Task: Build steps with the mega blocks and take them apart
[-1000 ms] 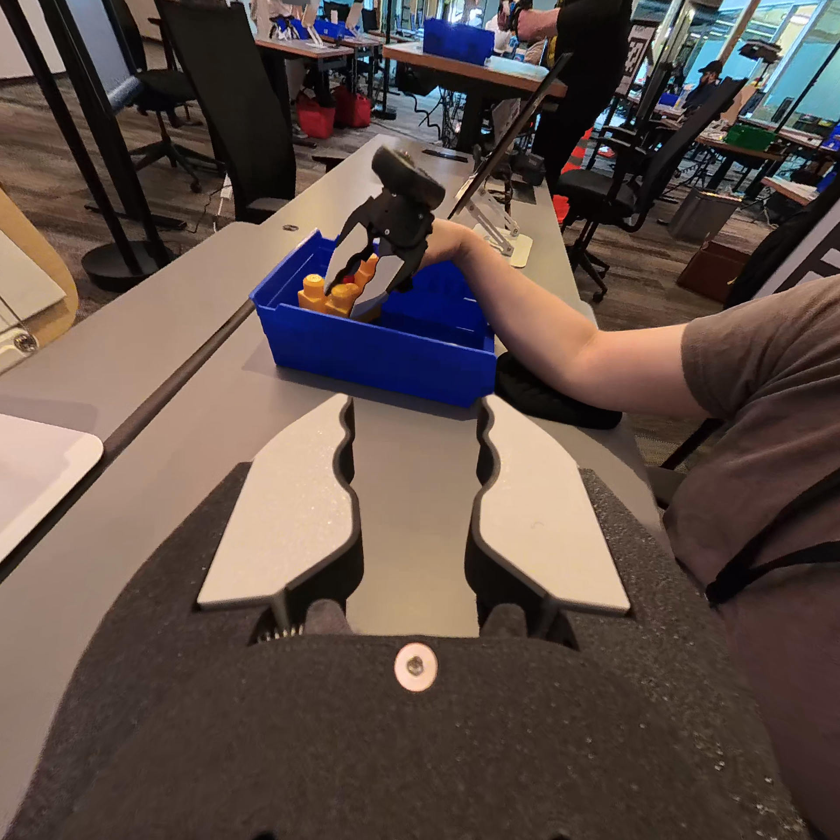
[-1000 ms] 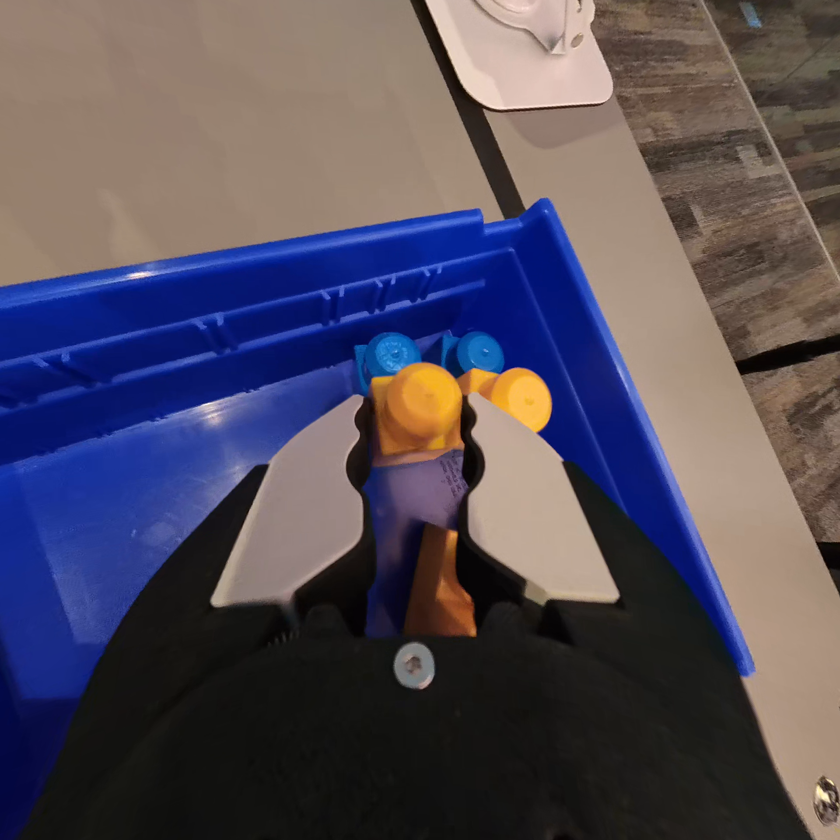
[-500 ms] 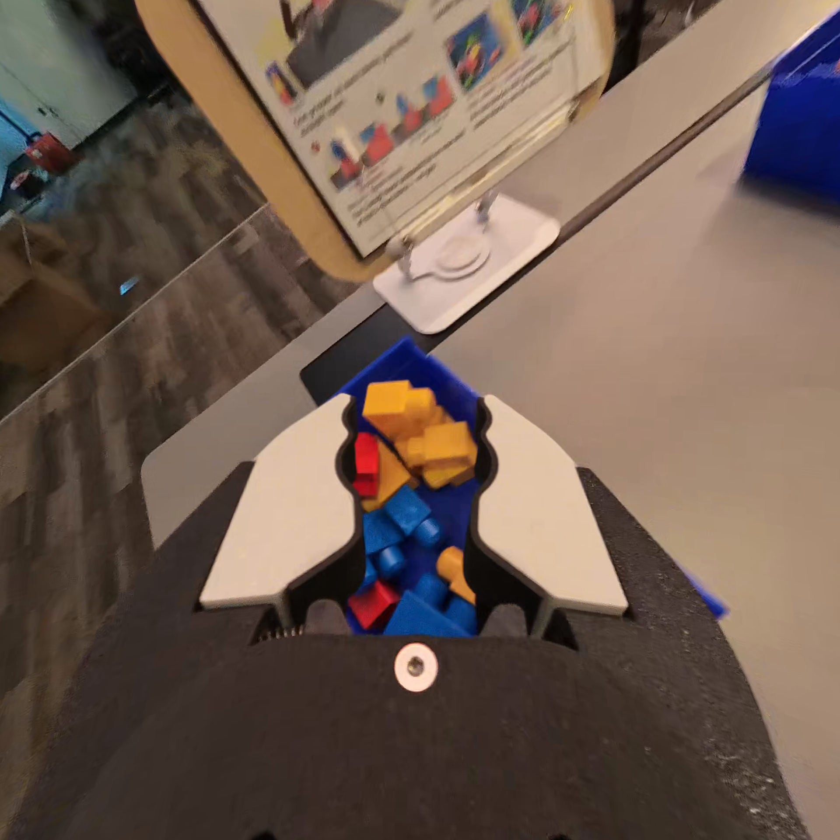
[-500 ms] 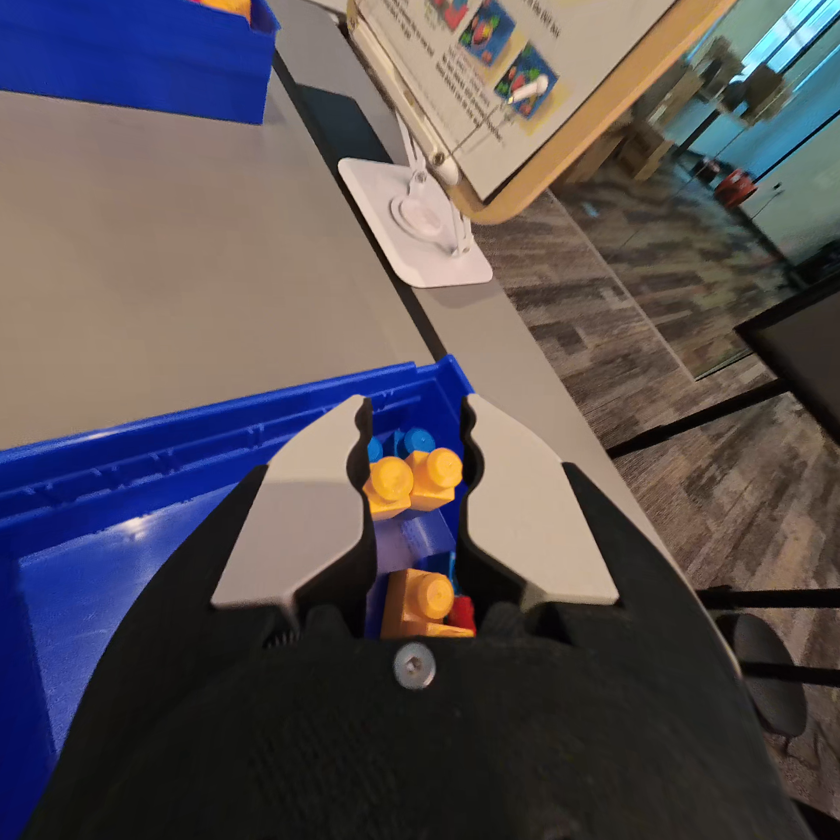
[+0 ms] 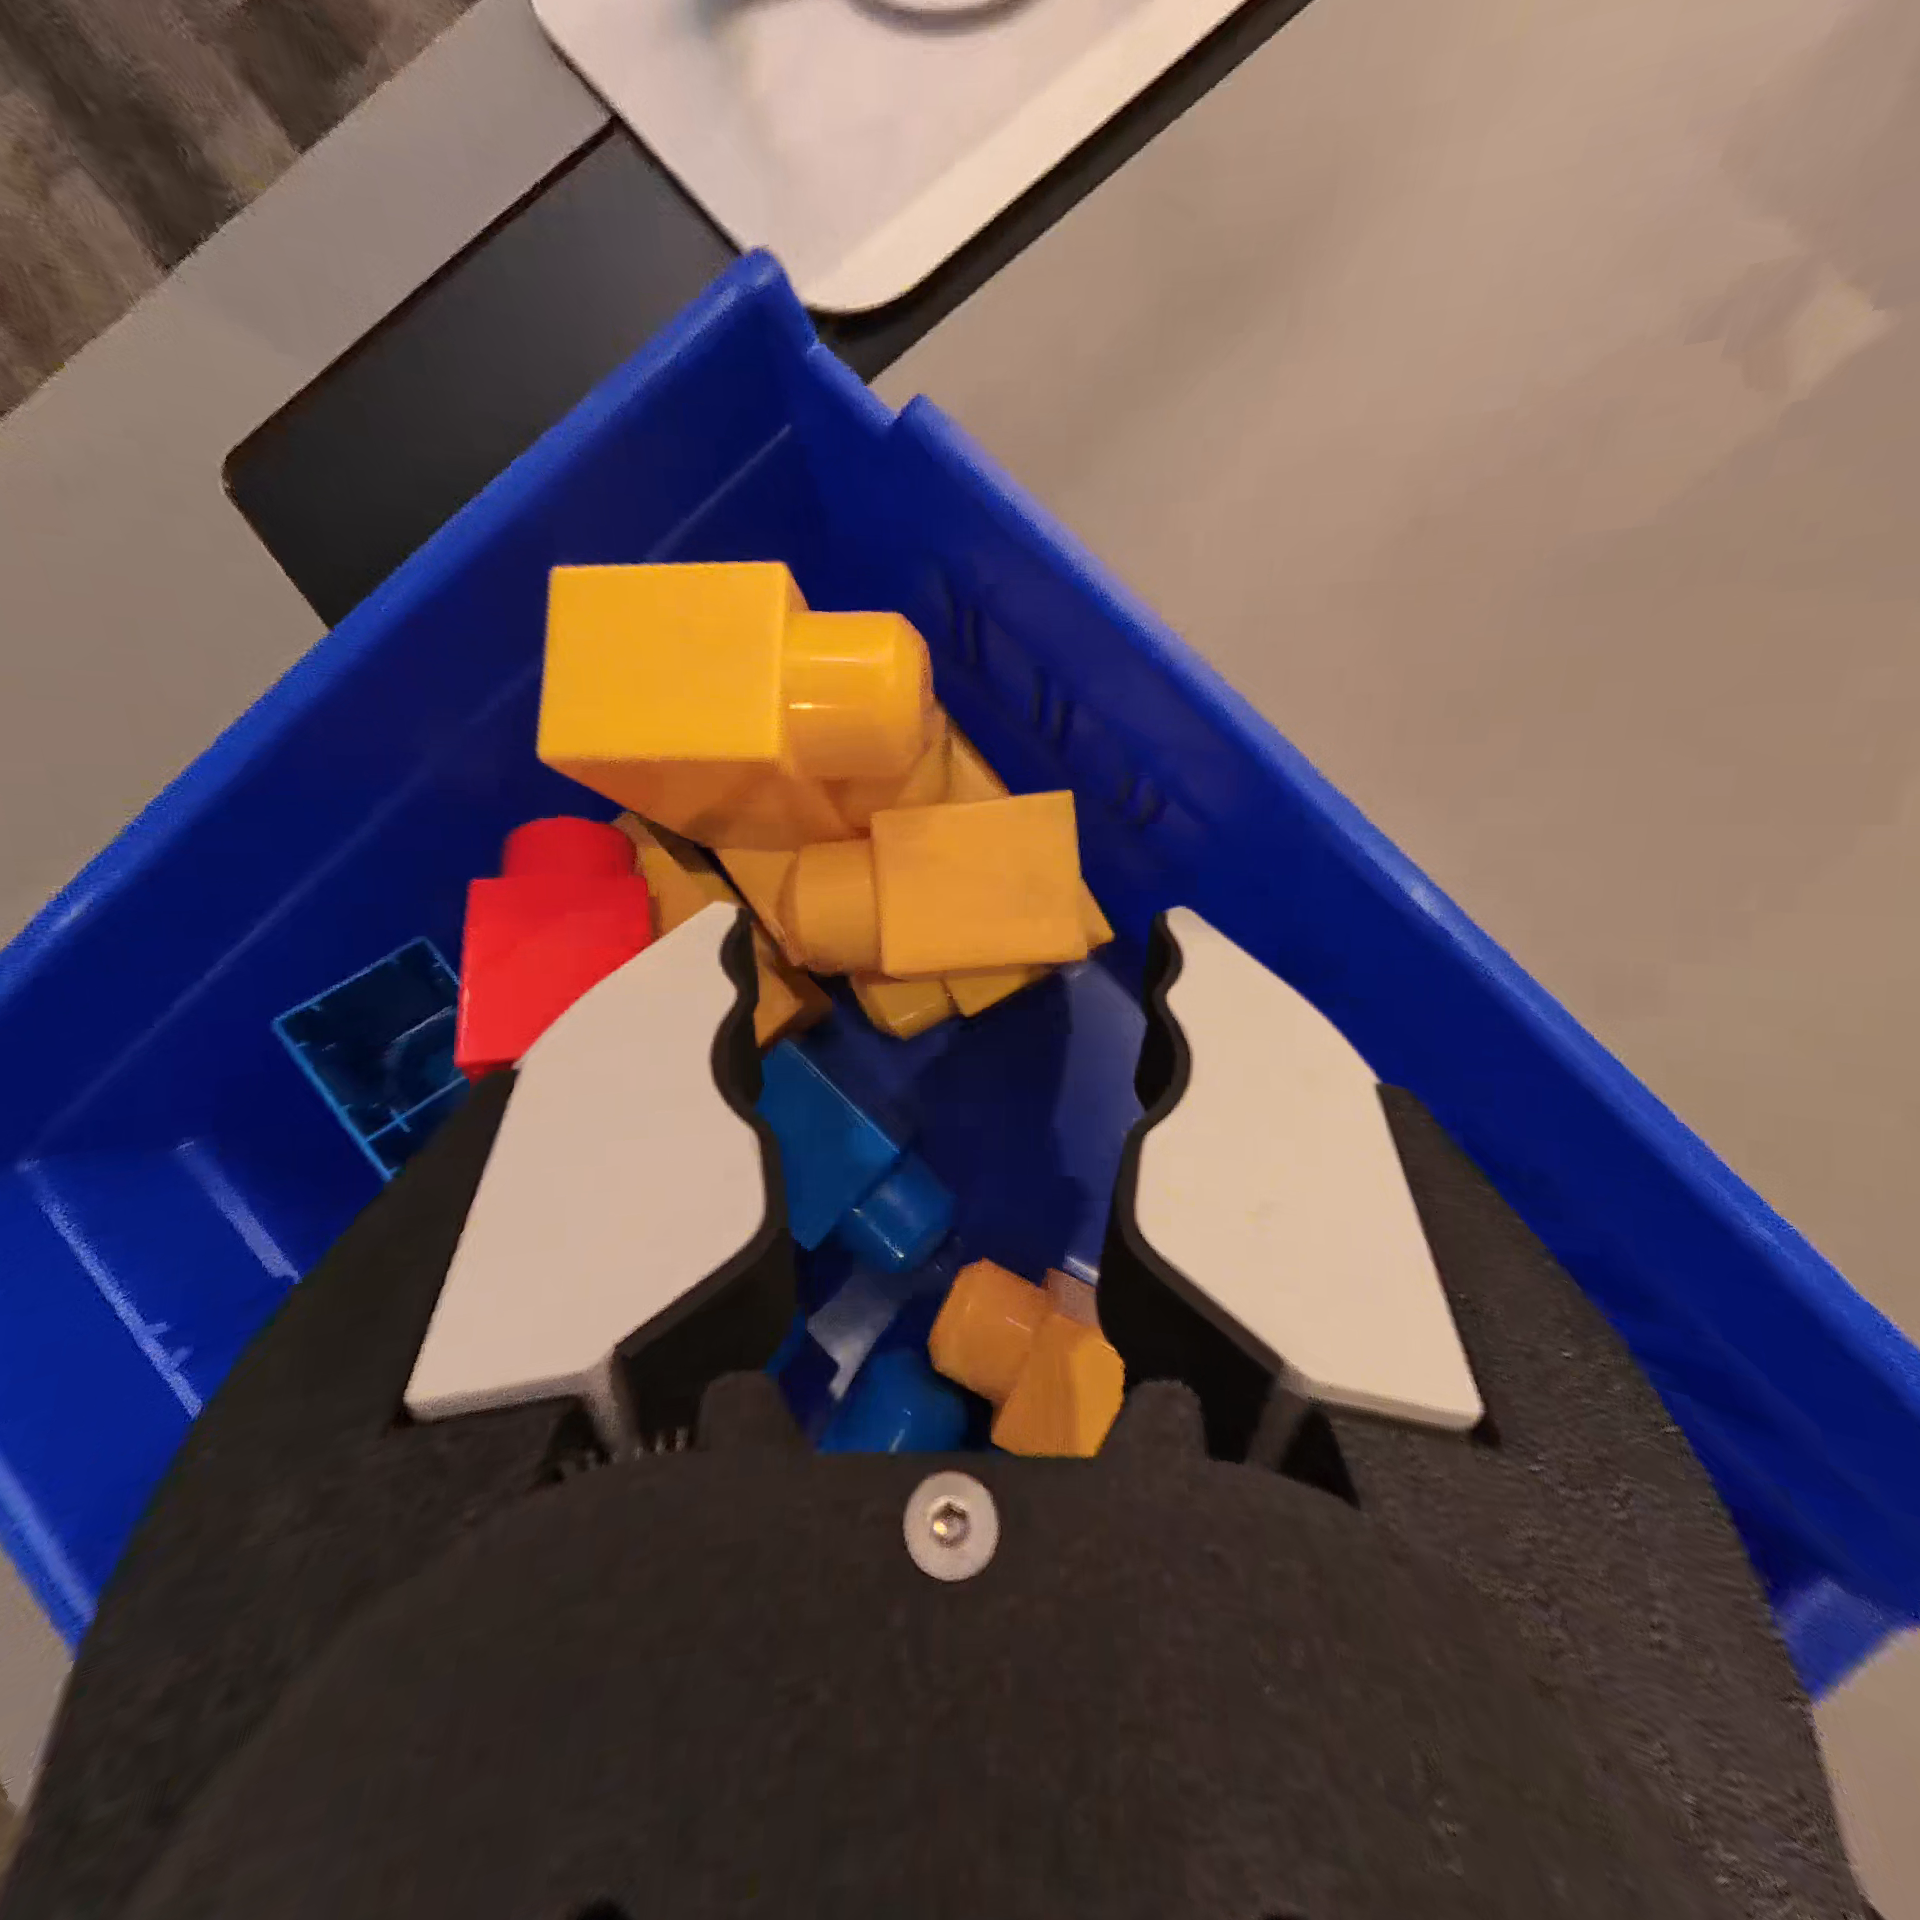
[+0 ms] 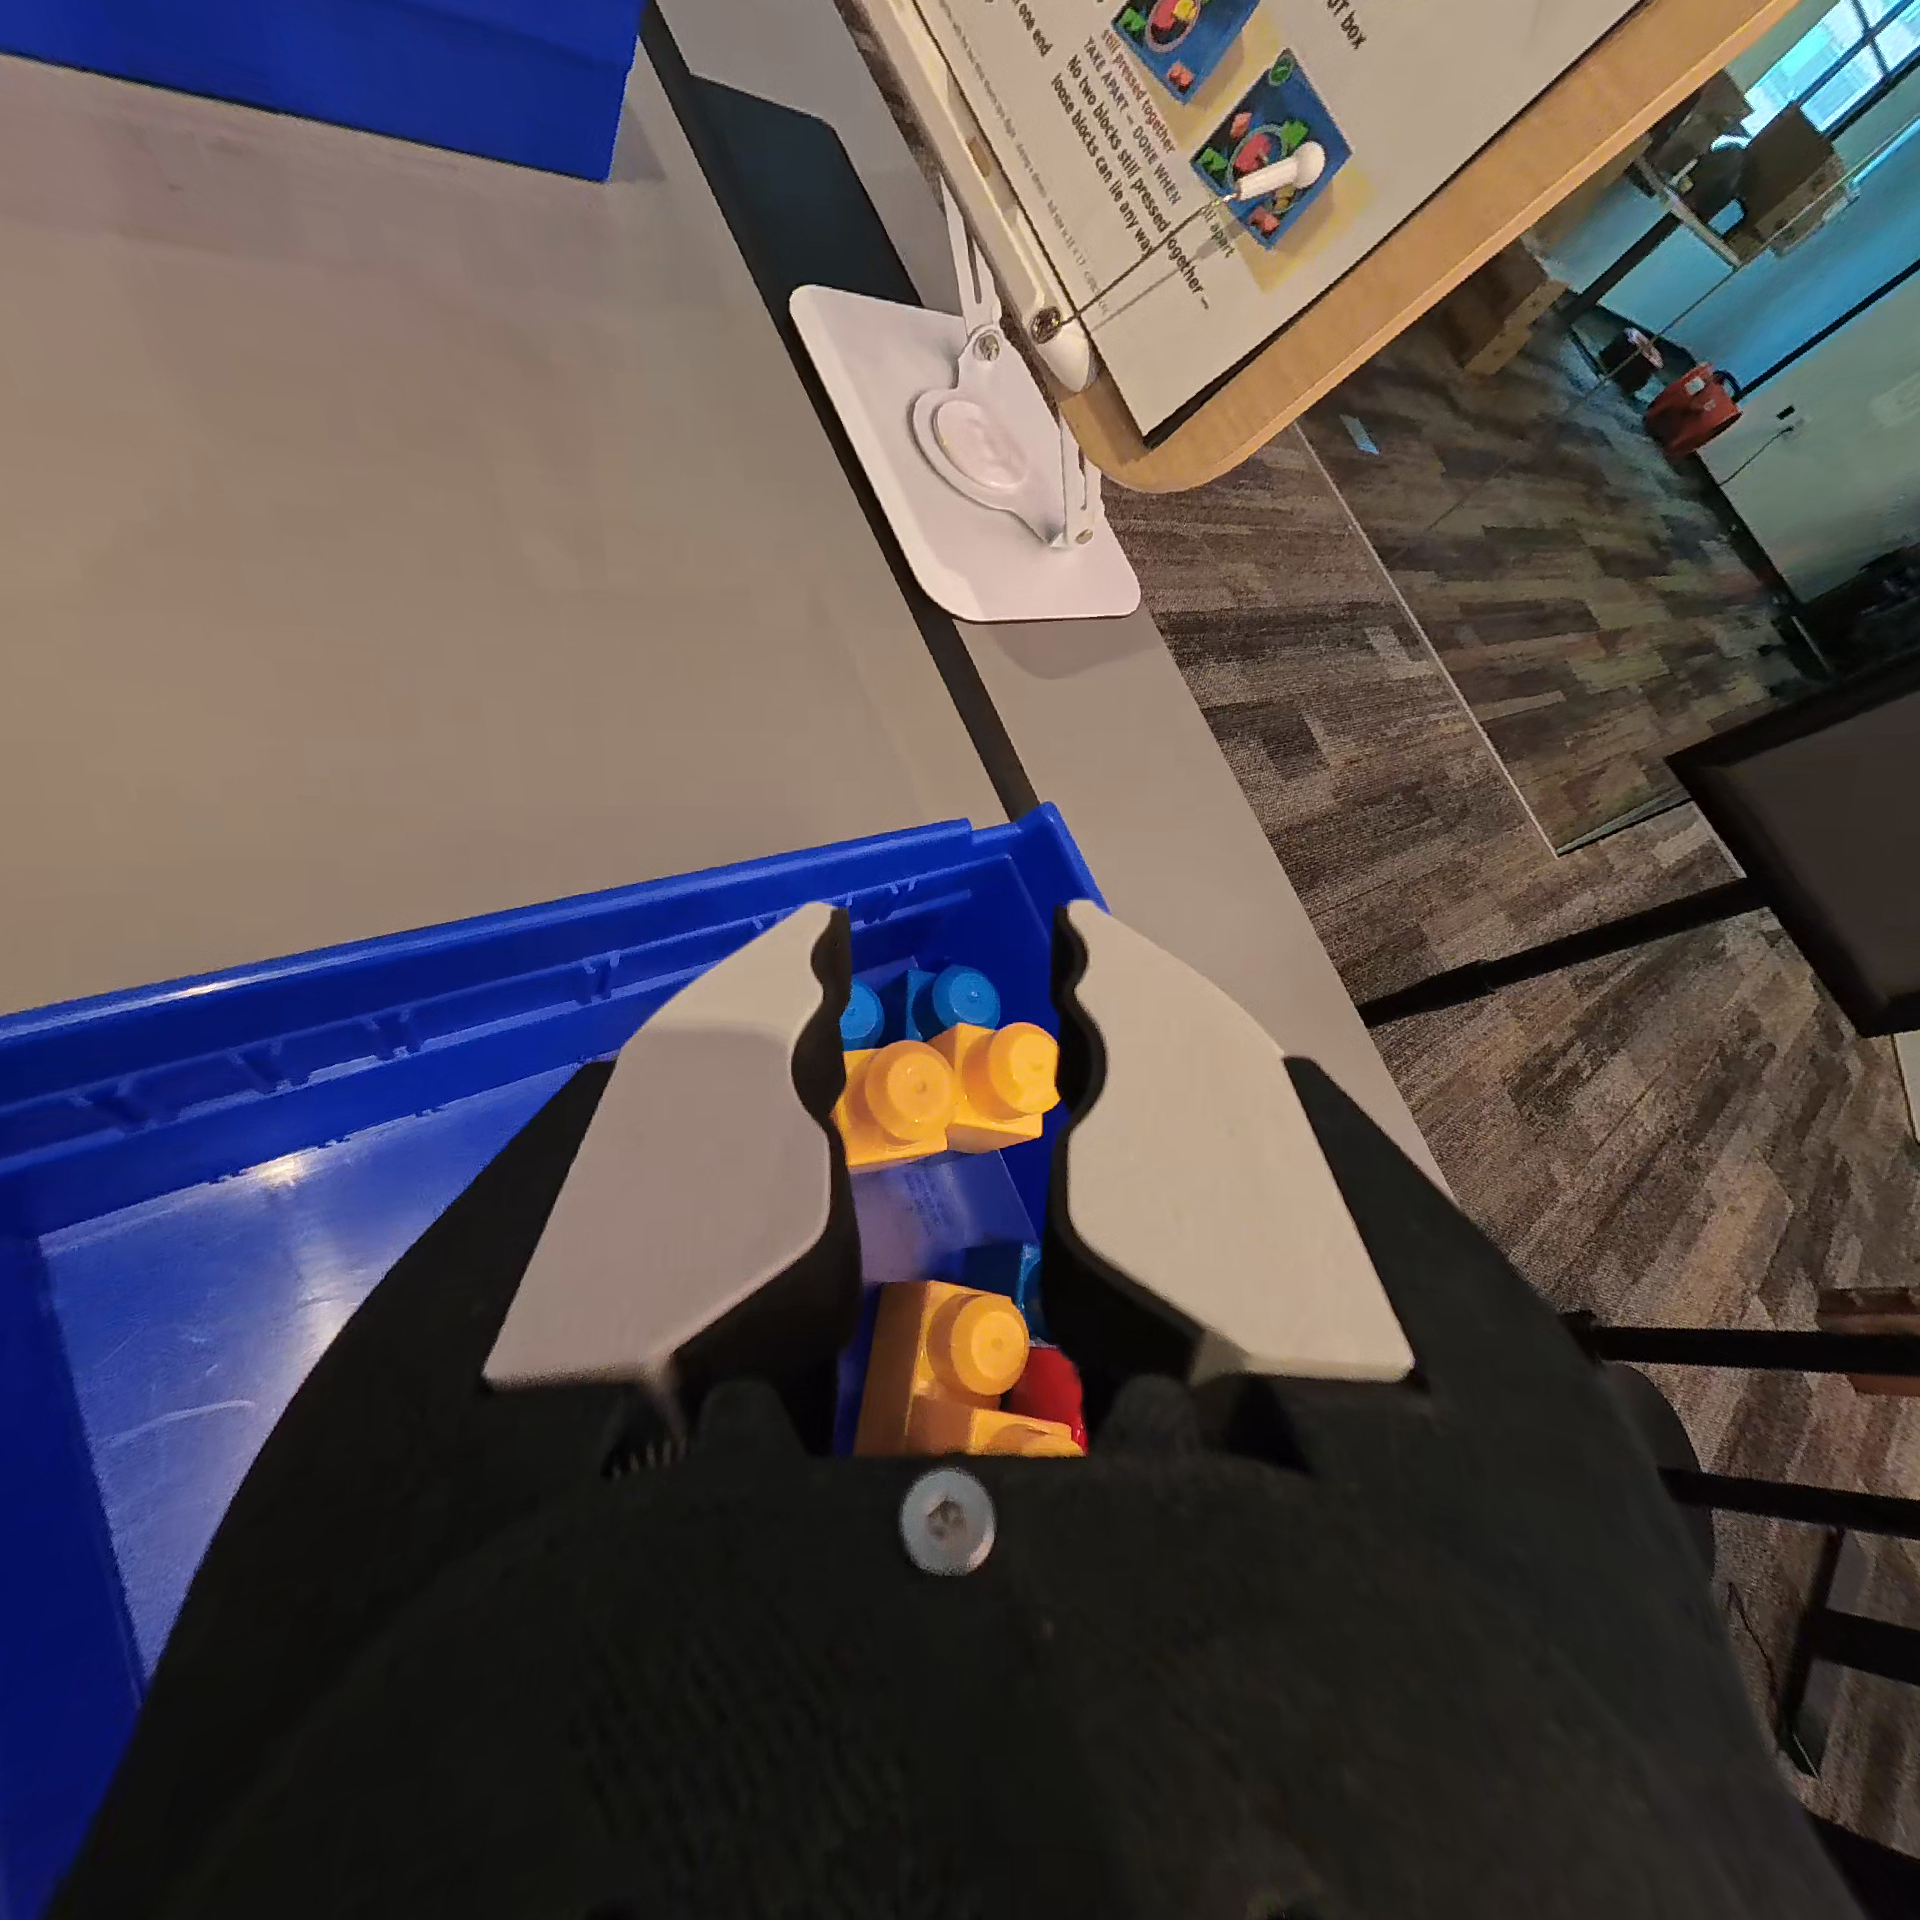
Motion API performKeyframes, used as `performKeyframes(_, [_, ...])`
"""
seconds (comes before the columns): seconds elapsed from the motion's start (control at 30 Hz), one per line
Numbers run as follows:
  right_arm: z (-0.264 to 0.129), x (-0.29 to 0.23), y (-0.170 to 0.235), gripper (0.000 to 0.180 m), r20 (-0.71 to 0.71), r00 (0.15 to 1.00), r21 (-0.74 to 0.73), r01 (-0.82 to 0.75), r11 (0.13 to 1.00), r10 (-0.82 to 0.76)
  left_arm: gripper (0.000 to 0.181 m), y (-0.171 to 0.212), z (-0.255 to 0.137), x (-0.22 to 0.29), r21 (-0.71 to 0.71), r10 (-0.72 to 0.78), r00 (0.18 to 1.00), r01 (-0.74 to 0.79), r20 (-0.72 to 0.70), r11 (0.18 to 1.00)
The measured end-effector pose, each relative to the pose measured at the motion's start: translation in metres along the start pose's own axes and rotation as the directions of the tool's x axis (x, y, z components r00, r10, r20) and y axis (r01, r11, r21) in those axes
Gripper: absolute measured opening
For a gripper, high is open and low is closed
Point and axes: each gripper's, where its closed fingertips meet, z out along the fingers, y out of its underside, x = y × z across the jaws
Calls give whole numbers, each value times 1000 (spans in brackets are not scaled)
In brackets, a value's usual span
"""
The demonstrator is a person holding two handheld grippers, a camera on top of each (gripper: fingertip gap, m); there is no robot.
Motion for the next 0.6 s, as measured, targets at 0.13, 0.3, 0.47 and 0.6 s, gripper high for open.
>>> performKeyframes(0.13, [1, -1, 4, 38, 11, 1000, -18, -5, 1000, 5, 72, 9, 19, 1, -74, 6, 1000, -4, 19, 997])
performKeyframes(0.3, [3, -3, 8, 38, 24, 1000, -35, -8, 999, 9, 66, 14, 25, -2, -114, 27, 999, -21, 47, 993])
performKeyframes(0.47, [5, -3, 8, 38, 22, 1000, -50, -1, 999, 2, 65, 9, -7, -11, -113, 59, 992, -47, 113, 993])
performKeyframes(0.6, [4, -3, 1, 38, 10, 1000, -43, 18, 999, -18, 65, -44, -58, 35, 89, 85, 995, -89, 52, 992])
